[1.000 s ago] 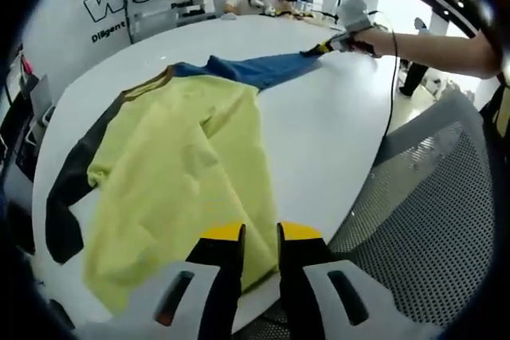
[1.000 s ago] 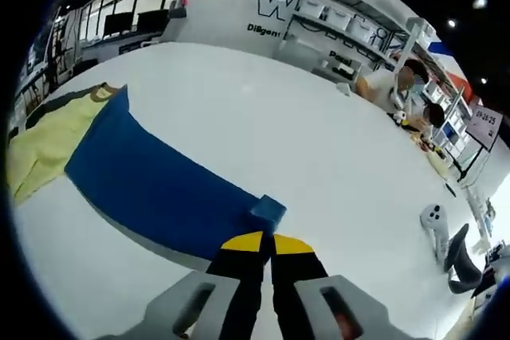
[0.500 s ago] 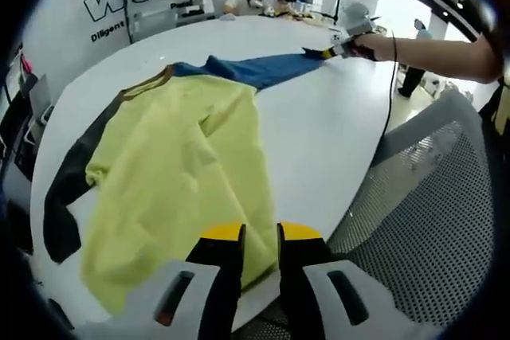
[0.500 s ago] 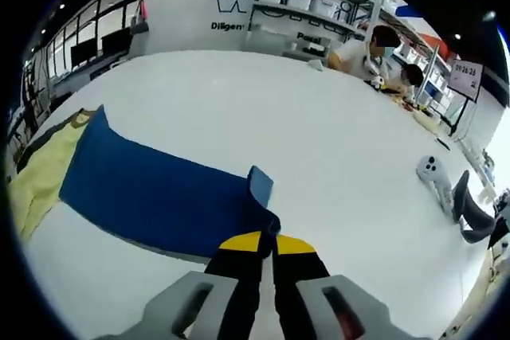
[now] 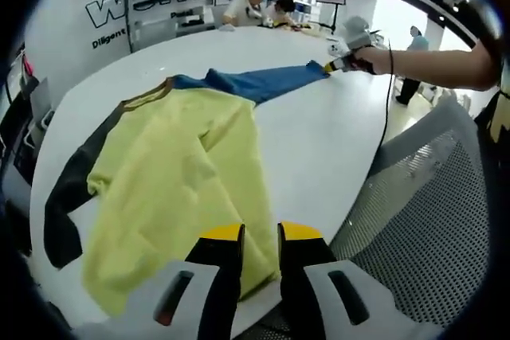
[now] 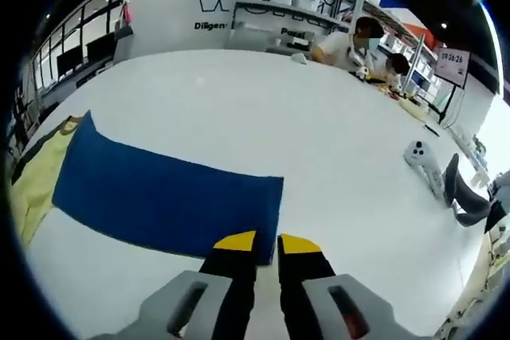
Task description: Fold the garment on the visible template until the final outline fits inside the template.
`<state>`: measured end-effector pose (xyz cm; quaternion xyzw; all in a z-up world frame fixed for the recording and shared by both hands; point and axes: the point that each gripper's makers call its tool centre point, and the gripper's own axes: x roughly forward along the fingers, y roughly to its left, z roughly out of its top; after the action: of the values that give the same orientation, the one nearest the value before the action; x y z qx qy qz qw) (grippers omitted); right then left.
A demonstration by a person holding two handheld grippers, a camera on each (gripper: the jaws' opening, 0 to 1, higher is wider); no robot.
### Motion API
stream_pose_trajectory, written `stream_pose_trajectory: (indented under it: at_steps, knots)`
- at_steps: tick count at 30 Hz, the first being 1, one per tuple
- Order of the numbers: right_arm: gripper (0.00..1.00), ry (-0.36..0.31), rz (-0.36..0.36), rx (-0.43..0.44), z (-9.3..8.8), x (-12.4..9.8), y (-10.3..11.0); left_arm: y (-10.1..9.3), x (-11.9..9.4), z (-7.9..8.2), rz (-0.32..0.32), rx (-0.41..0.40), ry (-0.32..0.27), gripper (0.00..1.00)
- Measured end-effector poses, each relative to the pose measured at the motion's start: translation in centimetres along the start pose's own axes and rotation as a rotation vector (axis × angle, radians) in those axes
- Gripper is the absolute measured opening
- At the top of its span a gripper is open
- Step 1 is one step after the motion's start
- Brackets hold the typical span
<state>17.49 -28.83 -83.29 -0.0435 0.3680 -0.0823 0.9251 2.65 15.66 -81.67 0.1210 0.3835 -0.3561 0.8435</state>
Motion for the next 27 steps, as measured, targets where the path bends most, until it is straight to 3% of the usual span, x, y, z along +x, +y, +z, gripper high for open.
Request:
stream_pose_trajectory:
  at_steps: [8, 15, 18, 27]
  knots:
    - [0.05, -0.043, 0.019, 0.000, 1.0, -1.4, 1.4, 0.2, -0.2, 0.4, -0.002, 0.003, -0.016, 0.12]
    - [0.08, -0.090, 0.059, 0.003, 2.0, -2.9, 3.8, 0.5, -0.5, 0.5, 0.001, 0.002, -0.029, 0.12]
    - [0.14, -0.103, 0.082, -0.003, 2.3, -3.8, 5.4, 0.7, -0.7, 0.6, 0.002, 0.000, -0.039, 0.12]
    - [0.11, -0.101, 0.179, -0.034, 2.5, -5.0, 9.2, 1.1, -1.1, 1.2, 0.001, -0.009, -0.071, 0.12]
